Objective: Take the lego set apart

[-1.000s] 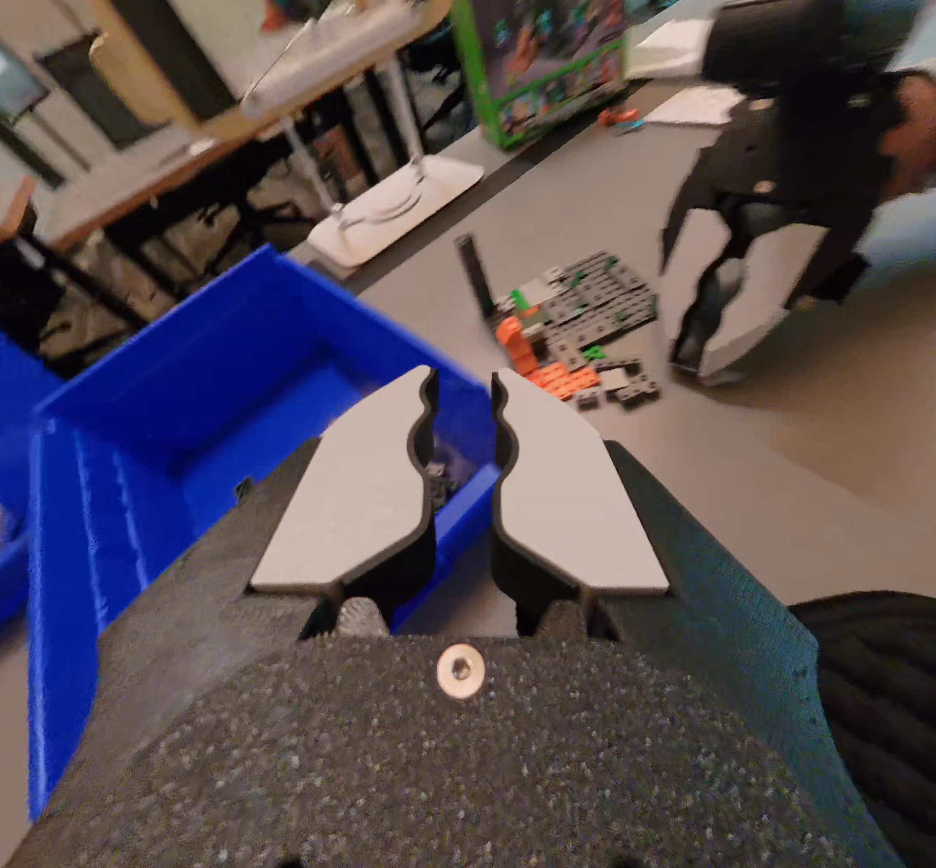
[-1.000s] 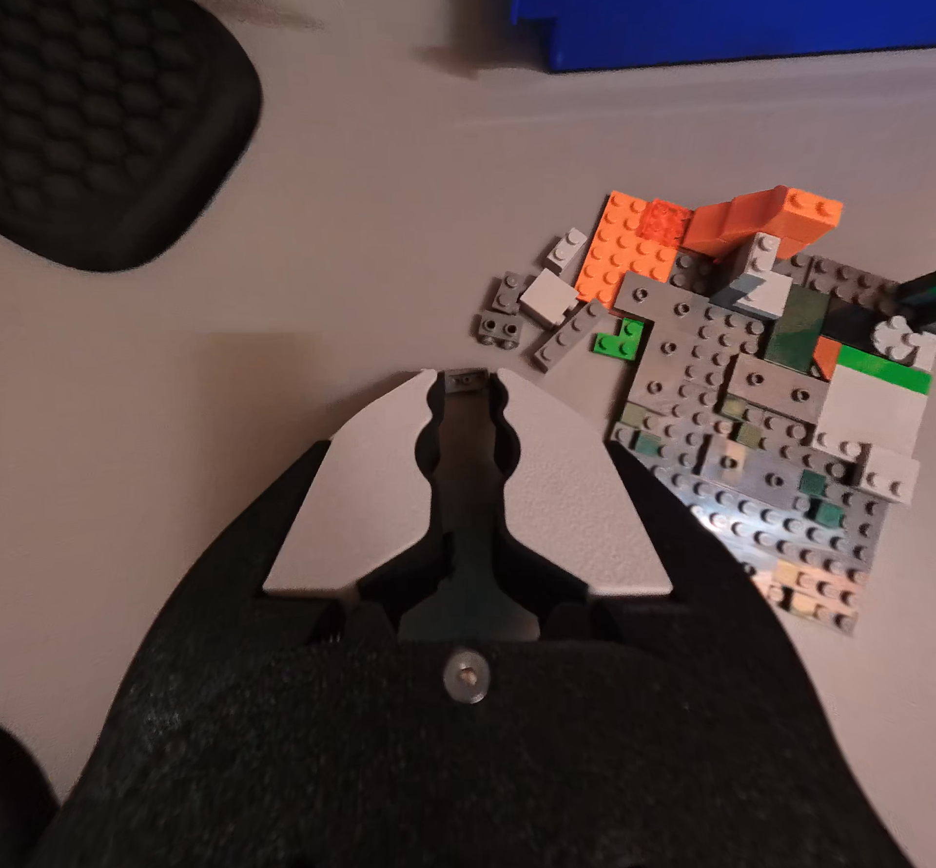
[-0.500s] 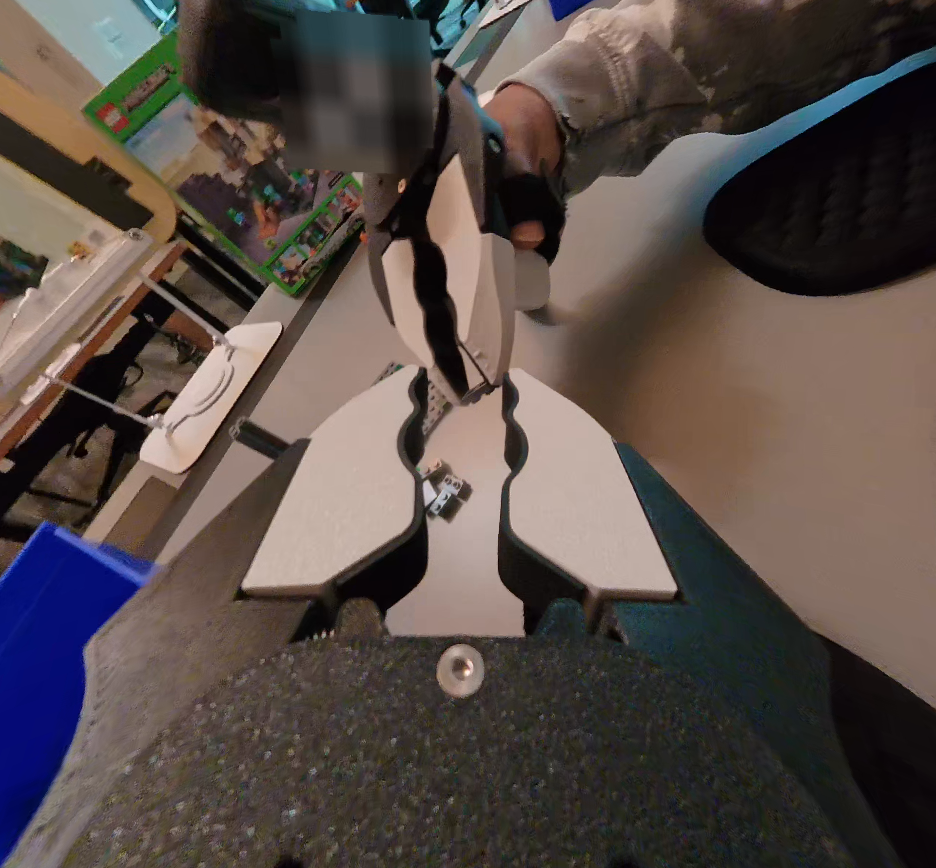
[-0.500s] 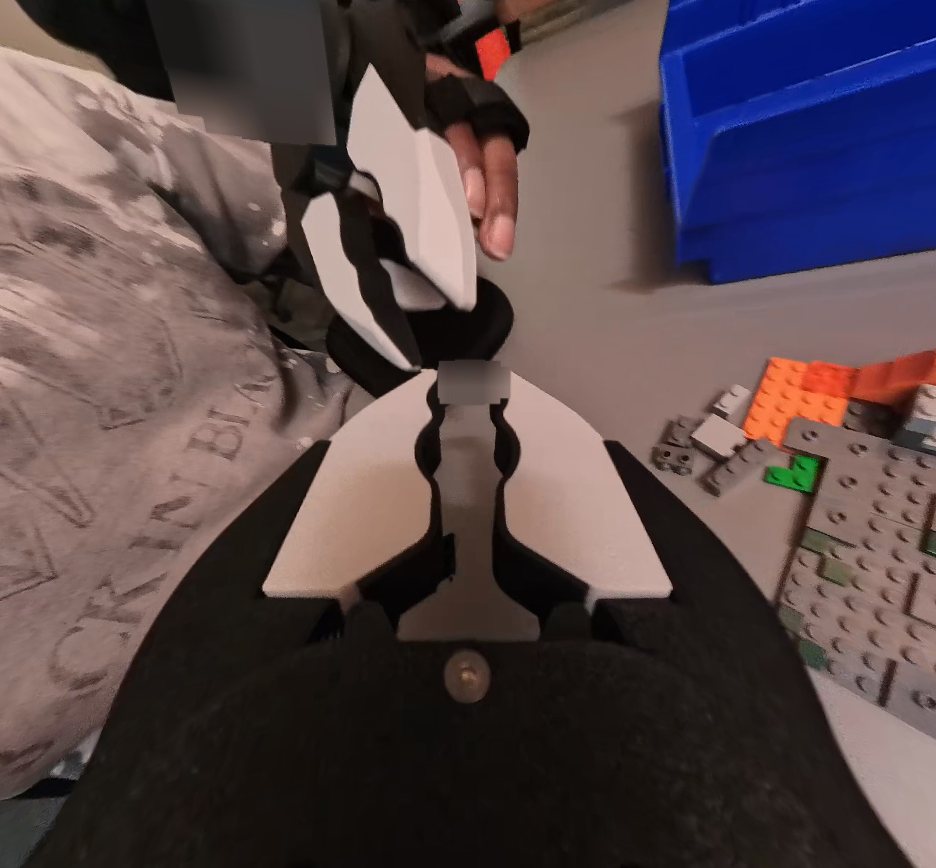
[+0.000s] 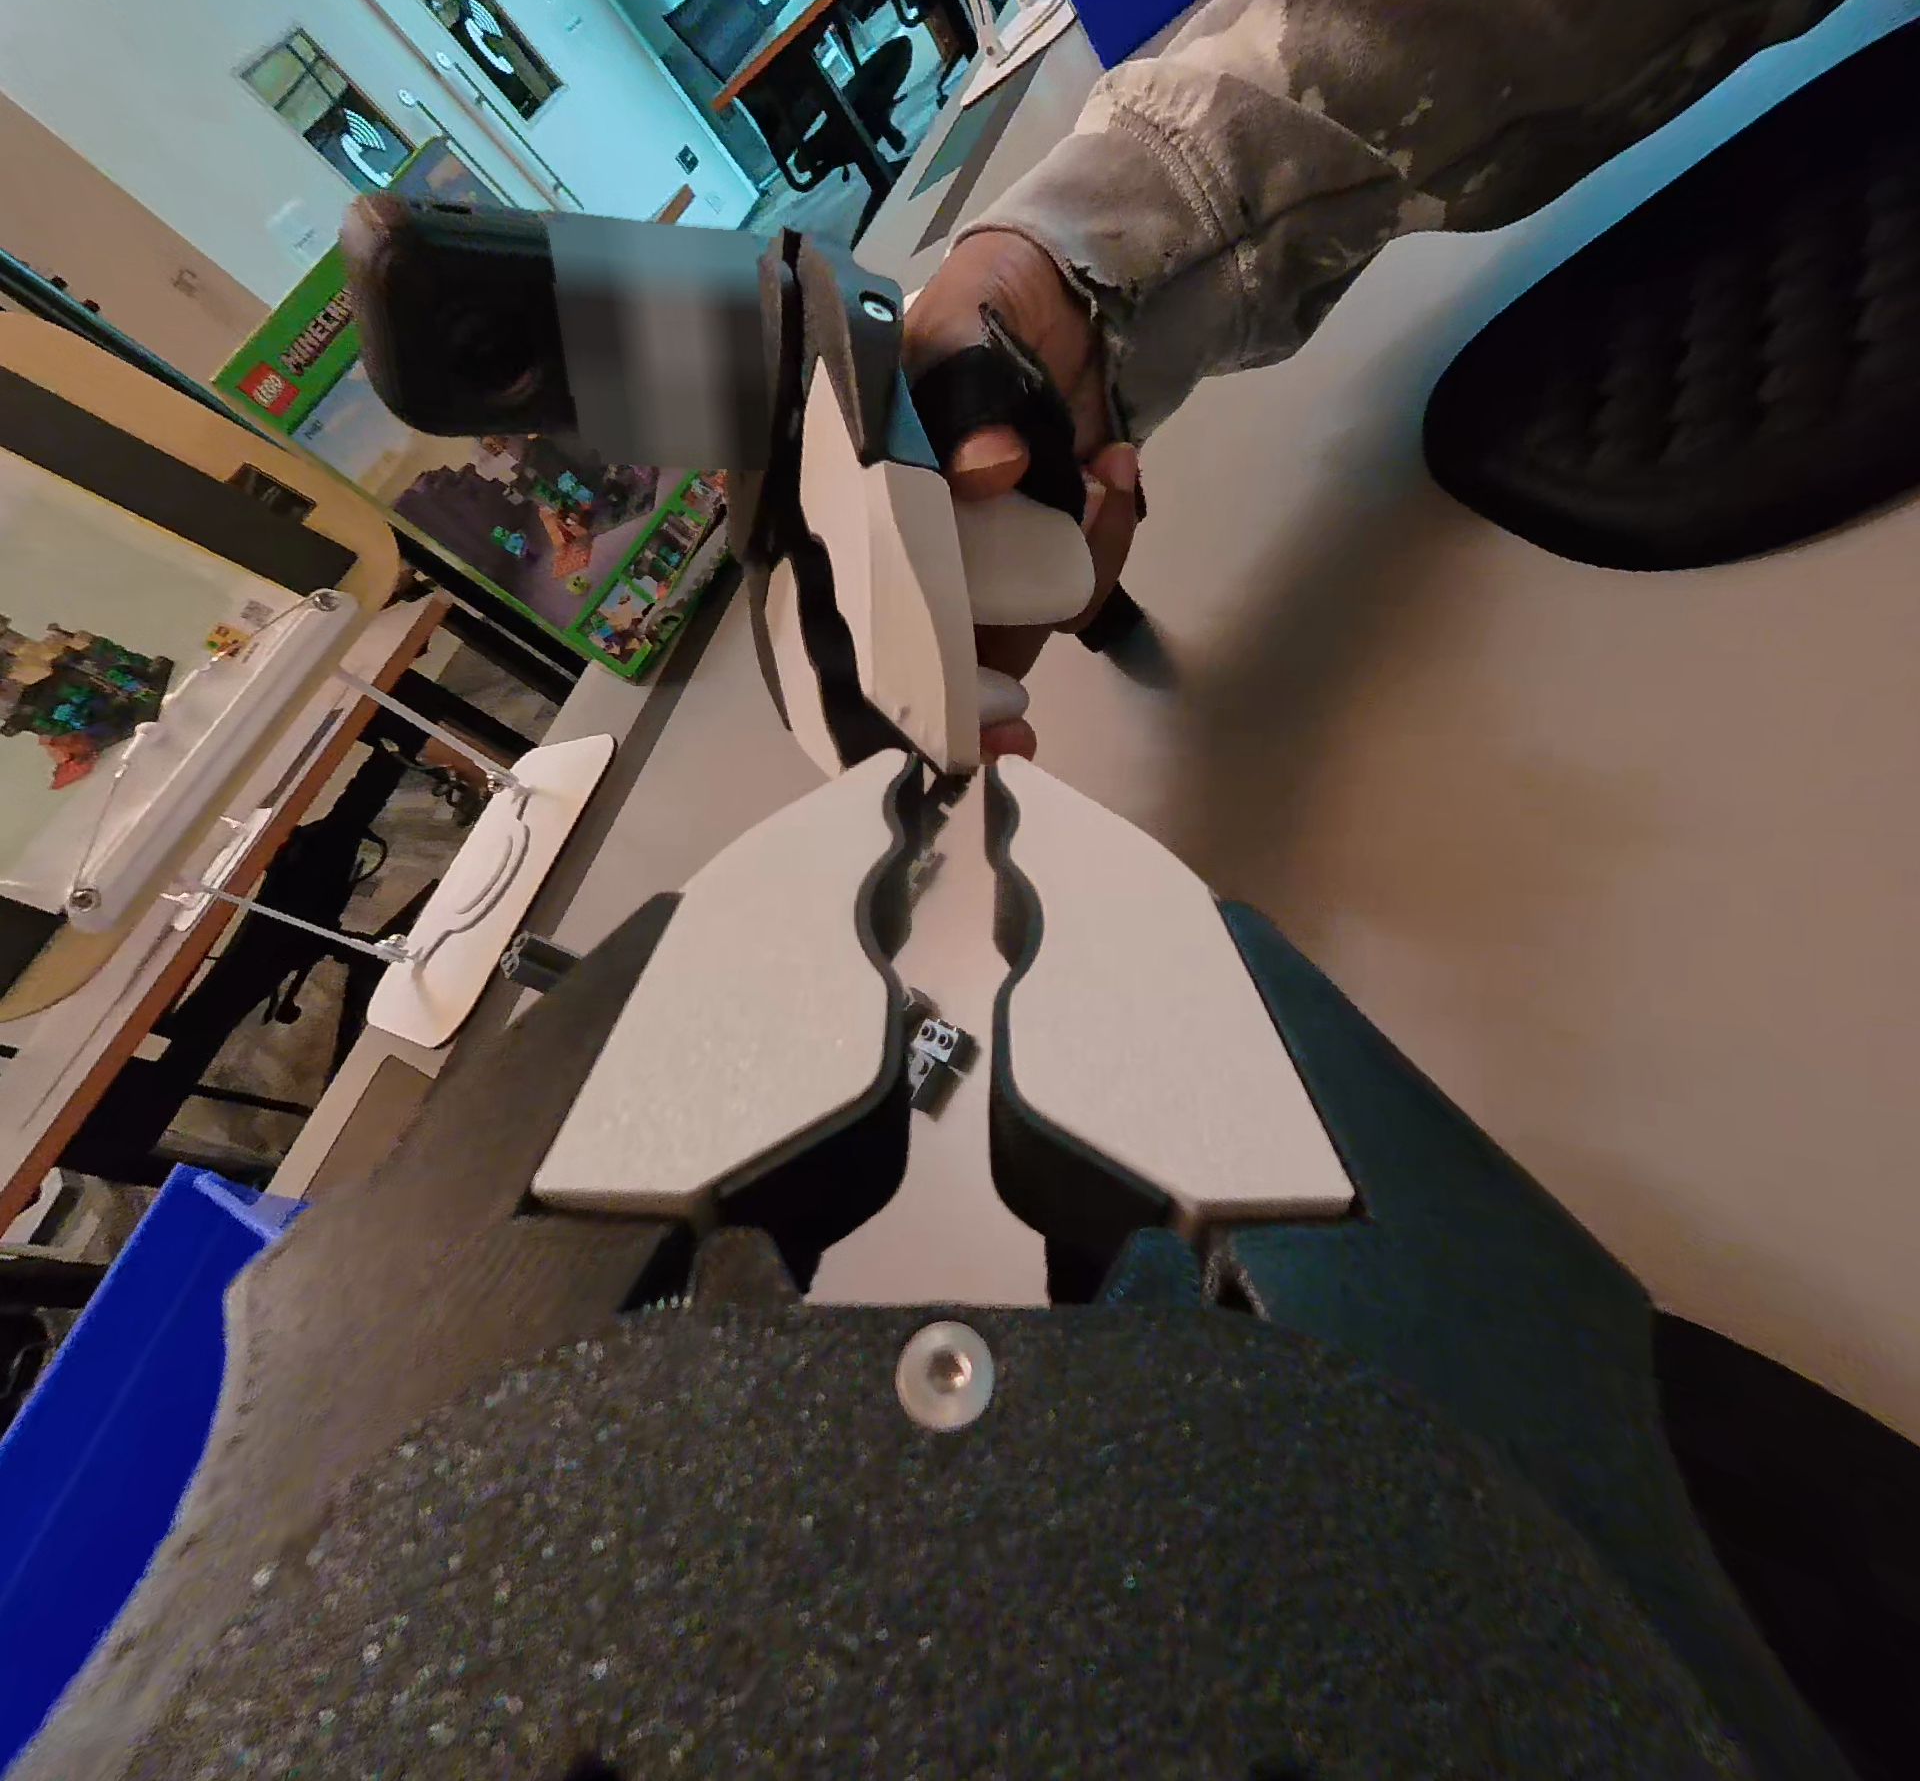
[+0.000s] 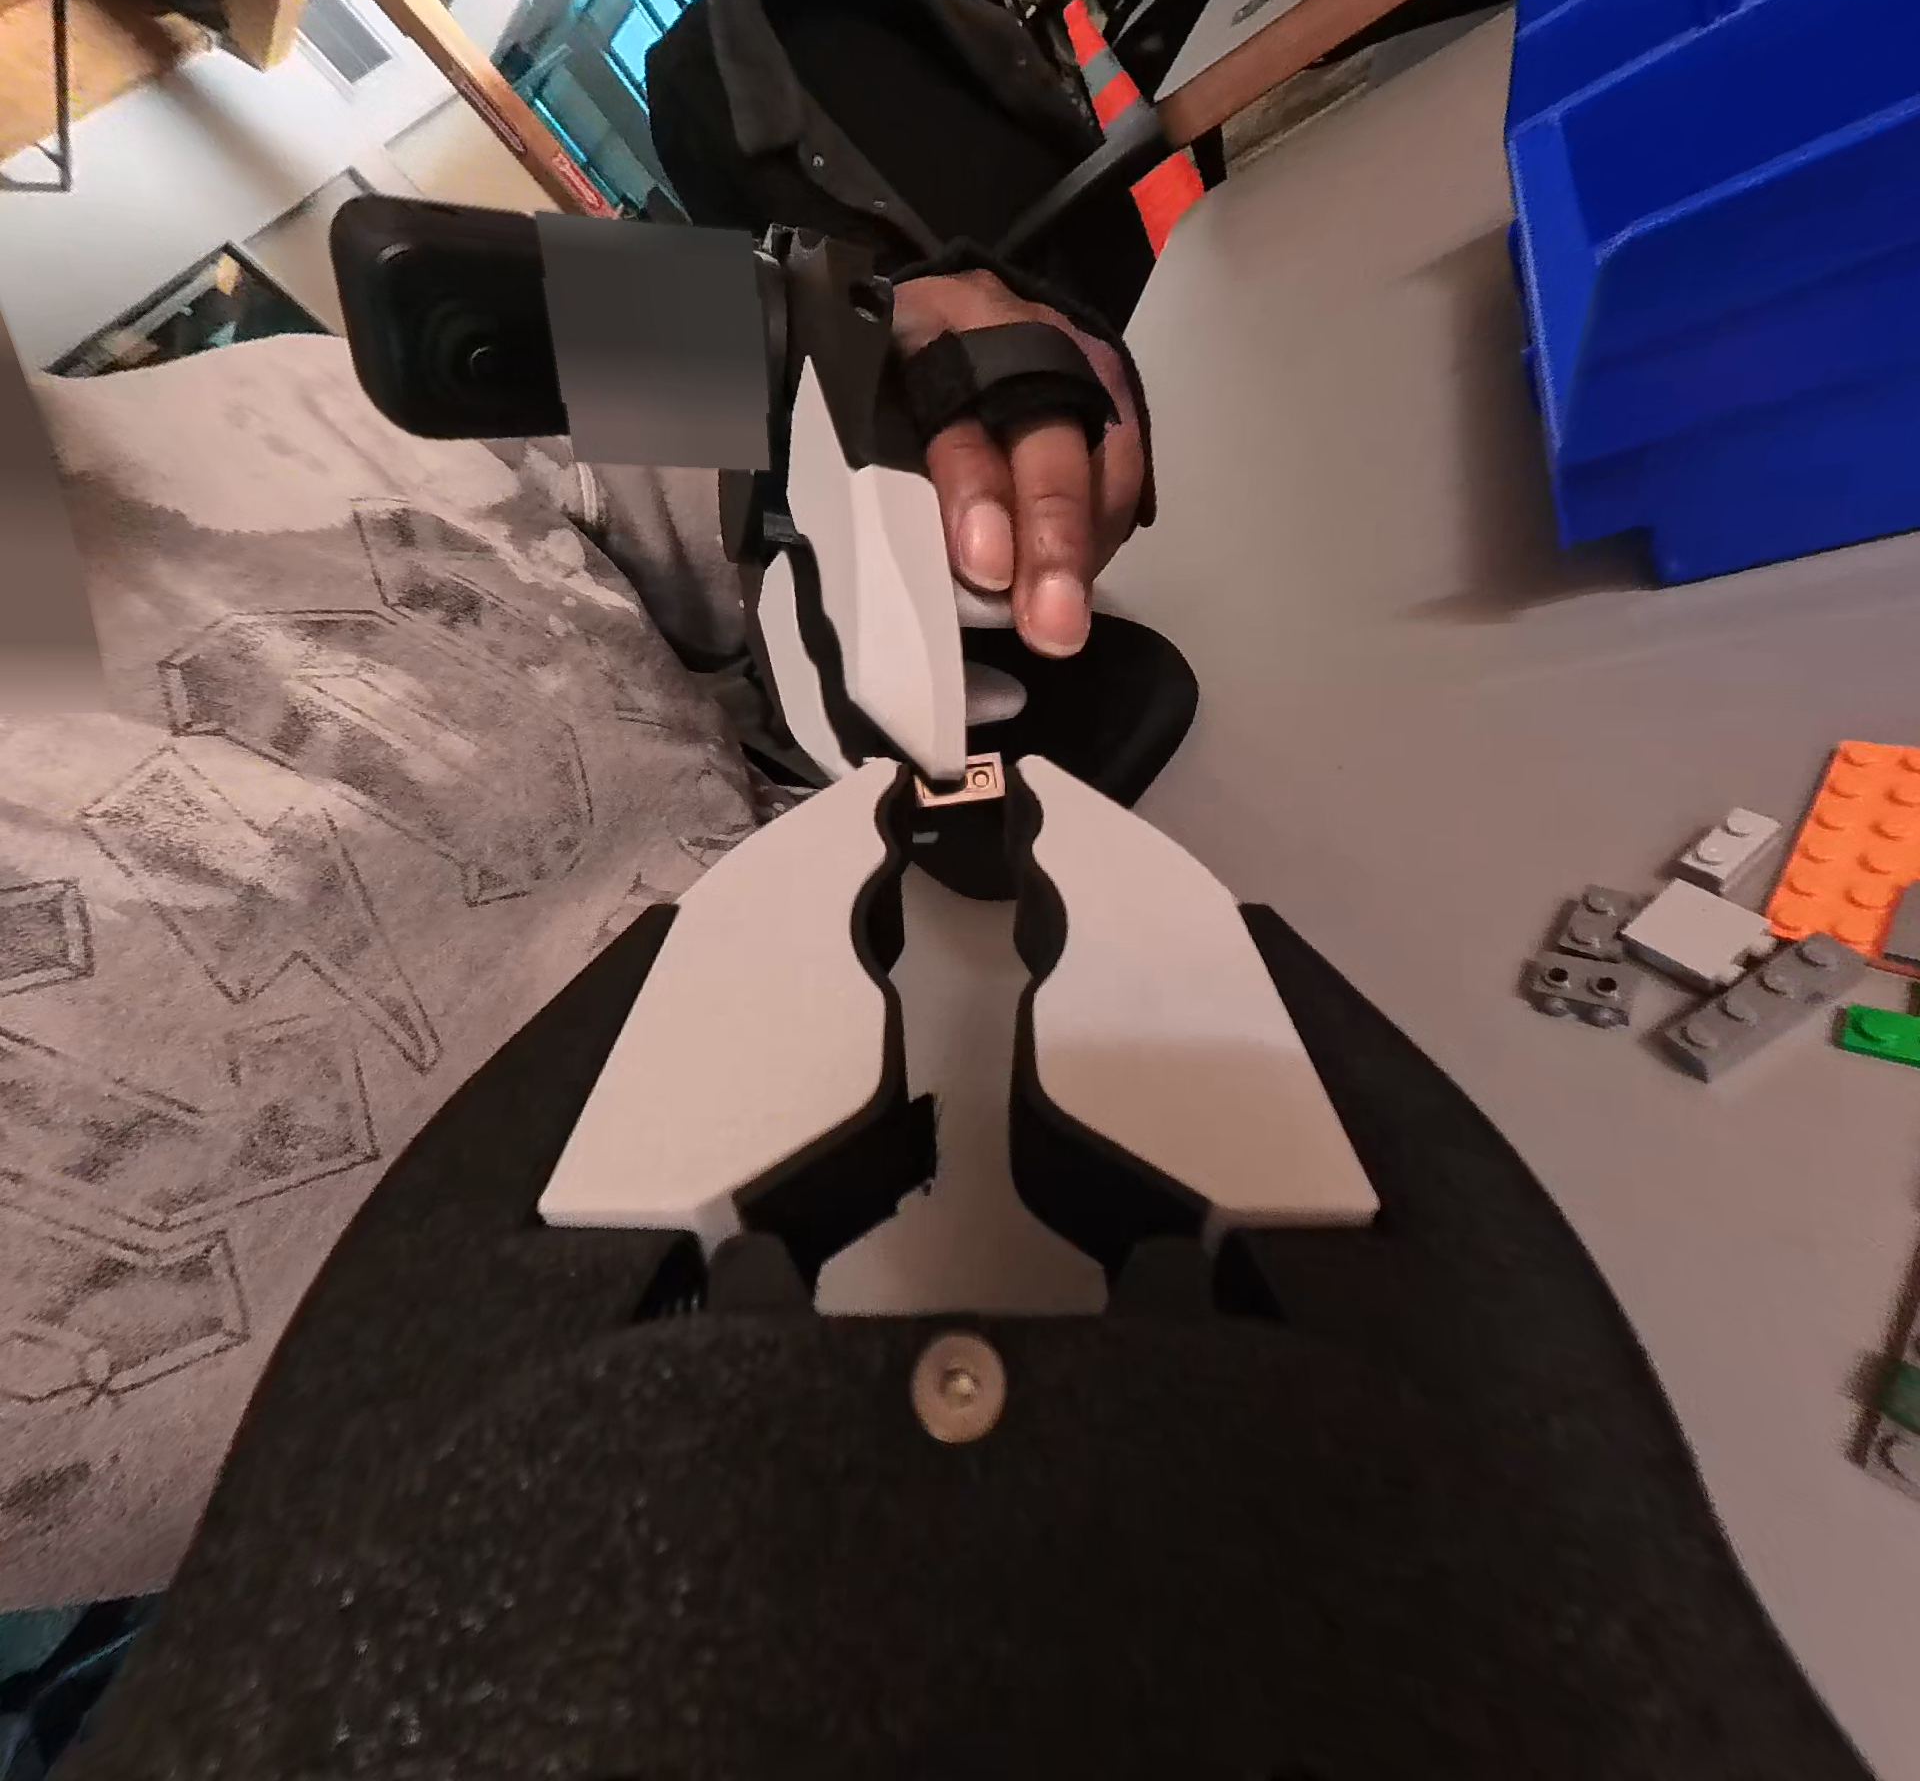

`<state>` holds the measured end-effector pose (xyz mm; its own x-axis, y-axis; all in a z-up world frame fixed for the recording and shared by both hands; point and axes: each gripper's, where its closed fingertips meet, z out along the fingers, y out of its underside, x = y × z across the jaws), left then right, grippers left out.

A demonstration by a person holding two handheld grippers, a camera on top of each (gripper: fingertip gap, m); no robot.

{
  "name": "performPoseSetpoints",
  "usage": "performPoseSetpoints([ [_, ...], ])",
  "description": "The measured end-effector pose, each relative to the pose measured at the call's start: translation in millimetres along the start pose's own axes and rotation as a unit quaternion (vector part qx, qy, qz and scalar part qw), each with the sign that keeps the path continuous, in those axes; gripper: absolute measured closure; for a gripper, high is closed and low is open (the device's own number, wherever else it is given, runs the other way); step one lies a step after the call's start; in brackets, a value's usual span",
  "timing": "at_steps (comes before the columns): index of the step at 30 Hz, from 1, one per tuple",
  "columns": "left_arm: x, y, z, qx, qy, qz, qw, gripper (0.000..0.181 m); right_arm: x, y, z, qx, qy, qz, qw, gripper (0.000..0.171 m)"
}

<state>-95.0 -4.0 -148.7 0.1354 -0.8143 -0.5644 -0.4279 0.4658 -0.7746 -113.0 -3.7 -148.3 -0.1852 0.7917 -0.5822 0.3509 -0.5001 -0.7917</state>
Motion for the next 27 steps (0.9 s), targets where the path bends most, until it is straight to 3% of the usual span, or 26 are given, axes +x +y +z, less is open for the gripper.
performPoseSetpoints([
  [16, -13, 9, -3, -0.013, -0.033, -0.021, 0.999, 0.175, 13, -10, 1, 0.043, 0.001, 0.034, 0.999, 0.148],
  [22, -19, 15, -7, -0.016, -0.041, -0.026, 0.999, 0.176, 6, -21, -13, 0.095, -0.061, 0.076, 0.991, 0.149],
  [27, -27, 26, -13, -0.036, -0.059, -0.030, 0.997, 0.176, 31, -10, -20, 0.074, 0.019, 0.054, 0.996, 0.152],
])
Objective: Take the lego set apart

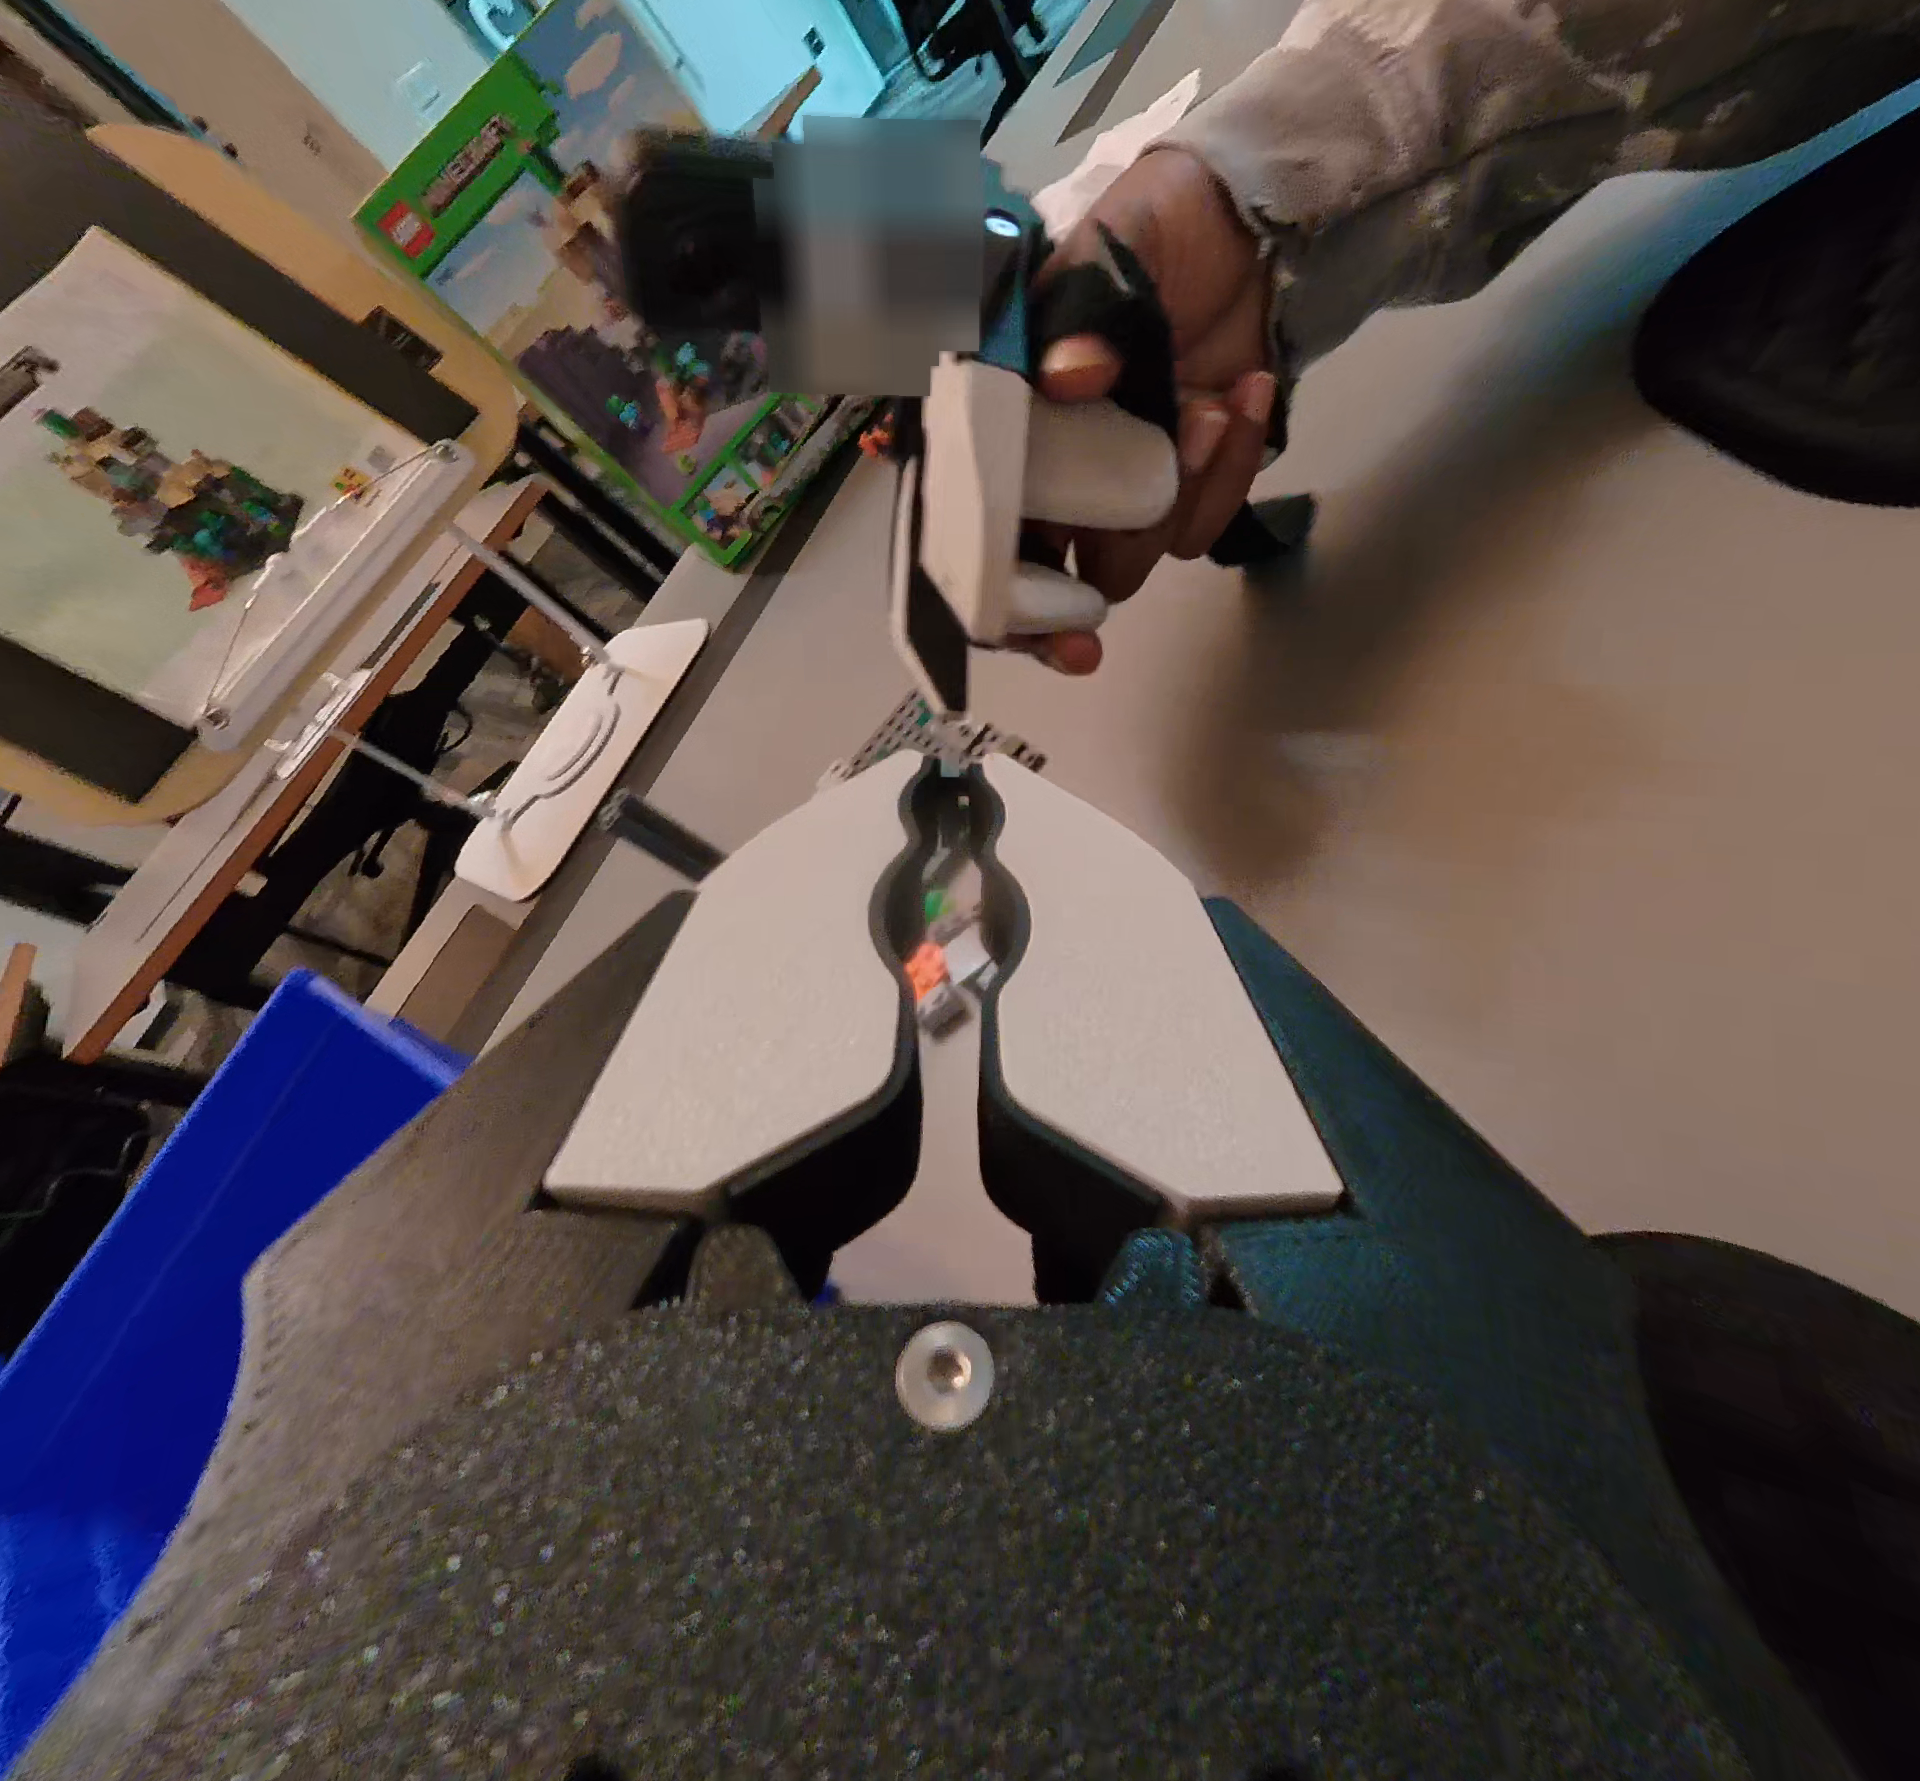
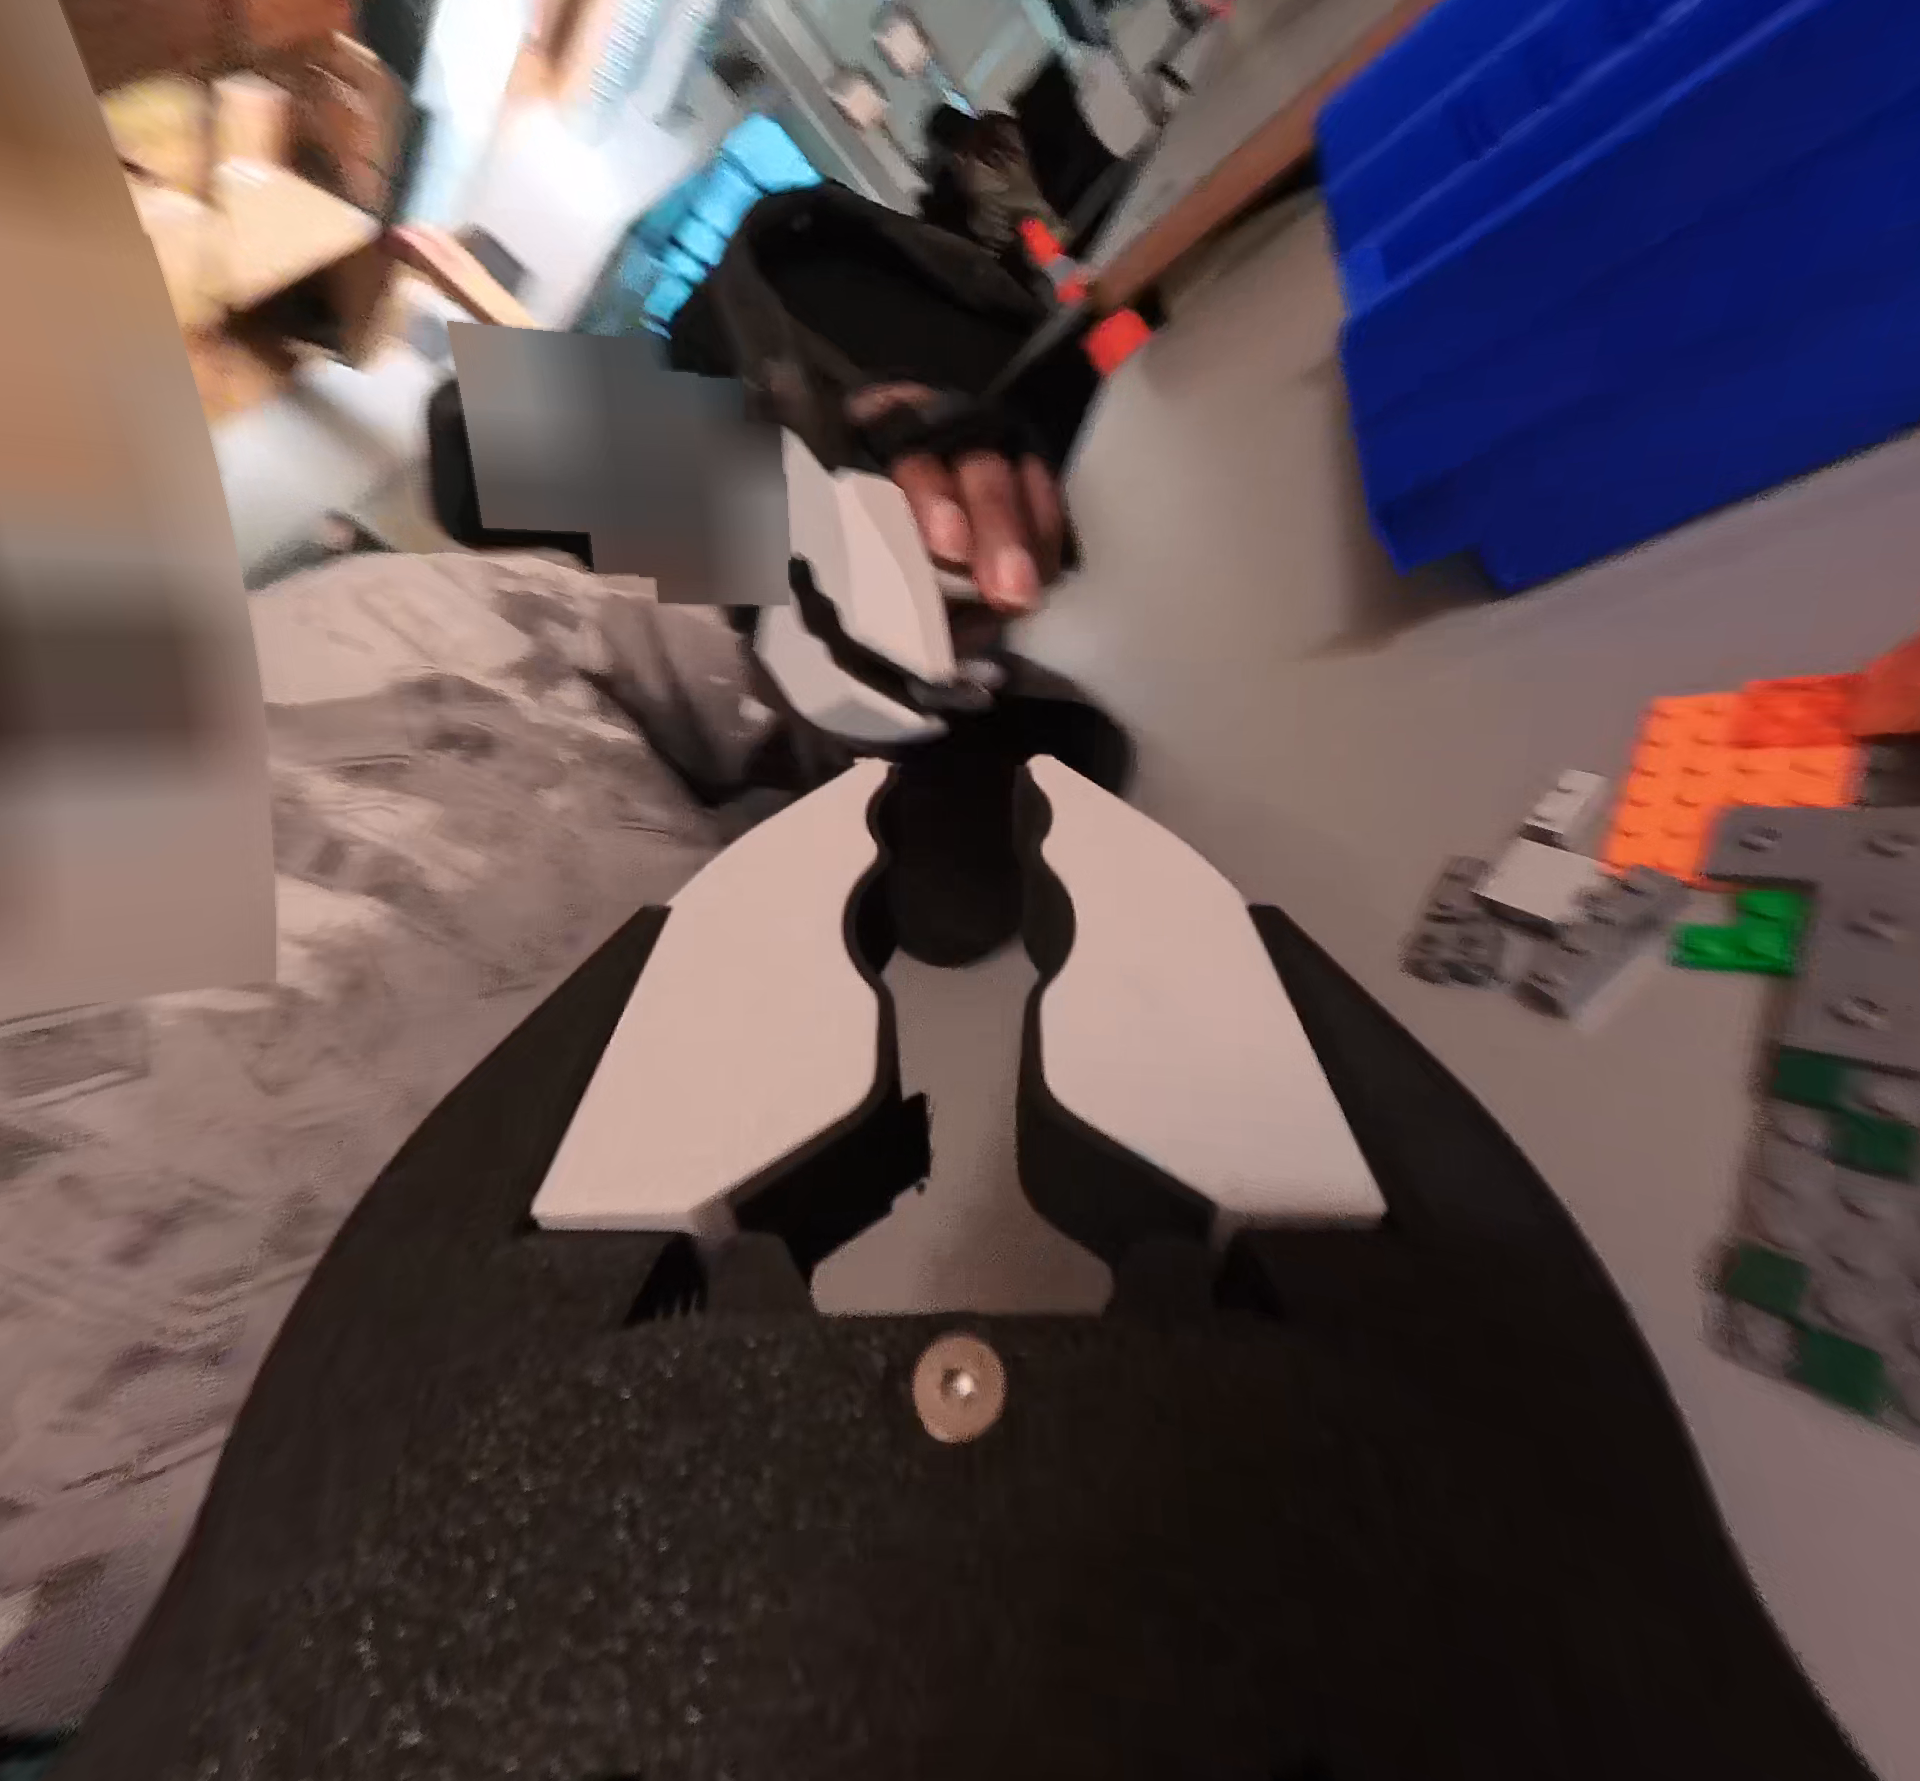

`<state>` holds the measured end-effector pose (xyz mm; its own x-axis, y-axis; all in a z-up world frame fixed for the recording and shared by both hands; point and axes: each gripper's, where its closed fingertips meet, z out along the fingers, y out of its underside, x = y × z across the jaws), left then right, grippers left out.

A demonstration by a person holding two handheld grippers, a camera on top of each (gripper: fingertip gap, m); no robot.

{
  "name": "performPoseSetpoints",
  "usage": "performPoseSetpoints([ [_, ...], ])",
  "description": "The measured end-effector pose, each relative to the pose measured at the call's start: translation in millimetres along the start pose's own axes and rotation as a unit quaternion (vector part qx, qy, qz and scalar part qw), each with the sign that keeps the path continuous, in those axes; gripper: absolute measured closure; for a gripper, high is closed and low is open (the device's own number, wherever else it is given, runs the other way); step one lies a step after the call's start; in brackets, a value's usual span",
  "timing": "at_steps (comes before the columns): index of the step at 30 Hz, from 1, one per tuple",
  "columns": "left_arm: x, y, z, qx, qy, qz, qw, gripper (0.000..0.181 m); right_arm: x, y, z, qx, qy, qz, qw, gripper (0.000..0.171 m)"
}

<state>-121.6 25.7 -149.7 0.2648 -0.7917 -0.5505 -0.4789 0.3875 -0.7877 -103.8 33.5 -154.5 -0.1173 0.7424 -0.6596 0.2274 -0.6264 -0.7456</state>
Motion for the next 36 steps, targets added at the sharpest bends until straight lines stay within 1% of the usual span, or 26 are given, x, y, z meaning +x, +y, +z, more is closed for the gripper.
performPoseSetpoints([
  [2, -16, 7, -6, -0.014, -0.025, -0.007, 1.000, 0.176, 26, 8, -3, -0.035, 0.090, -0.041, 0.994, 0.152],
  [4, -40, 18, -14, -0.039, -0.058, -0.030, 0.997, 0.176, 49, 15, -7, -0.075, 0.165, -0.071, 0.981, 0.151],
  [7, -81, 45, -26, -0.085, -0.105, -0.092, 0.987, 0.176, 78, 20, -11, -0.121, 0.265, -0.120, 0.949, 0.143],
  [9, -101, 72, -31, -0.122, -0.119, -0.151, 0.974, 0.176, 94, 24, -13, -0.157, 0.318, -0.144, 0.924, 0.137],
  [12, -119, 112, -34, -0.171, -0.130, -0.220, 0.951, 0.175, 107, 33, -6, -0.201, 0.354, -0.153, 0.901, 0.125],
  [14, -119, 134, -33, -0.202, -0.122, -0.259, 0.937, 0.162, 111, 39, -1, -0.226, 0.369, -0.161, 0.887, 0.117],
  [16, -116, 145, -30, -0.213, -0.115, -0.279, 0.929, 0.151, 117, 43, 1, -0.249, 0.386, -0.176, 0.870, 0.111],
  [18, -113, 148, -28, -0.211, -0.110, -0.280, 0.930, 0.145, 120, 43, 3, -0.259, 0.395, -0.182, 0.863, 0.109],
  [20, -109, 148, -26, -0.207, -0.103, -0.275, 0.933, 0.141, 122, 42, 4, -0.262, 0.396, -0.181, 0.861, 0.109],
  [24, -105, 141, -26, -0.192, -0.097, -0.267, 0.939, 0.141, 124, 40, 5, -0.266, 0.397, -0.178, 0.861, 0.111],
  [27, -105, 130, -28, -0.175, -0.101, -0.253, 0.946, 0.142, 125, 38, 6, -0.264, 0.396, -0.181, 0.861, 0.114],
  [29, -105, 118, -30, -0.158, -0.105, -0.237, 0.953, 0.145, 127, 36, 6, -0.259, 0.399, -0.185, 0.860, 0.124],
  [32, -103, 99, -32, -0.135, -0.109, -0.210, 0.962, 0.147, 127, 36, 6, -0.272, 0.398, -0.199, 0.853, 0.155],
  [34, -97, 86, -32, -0.123, -0.104, -0.191, 0.968, 0.149, 126, 38, 8, -0.280, 0.396, -0.214, 0.848, 0.163],
  [36, -89, 77, -31, -0.114, -0.094, -0.174, 0.973, 0.150, 125, 38, 8, -0.290, 0.400, -0.232, 0.838, 0.163],
])
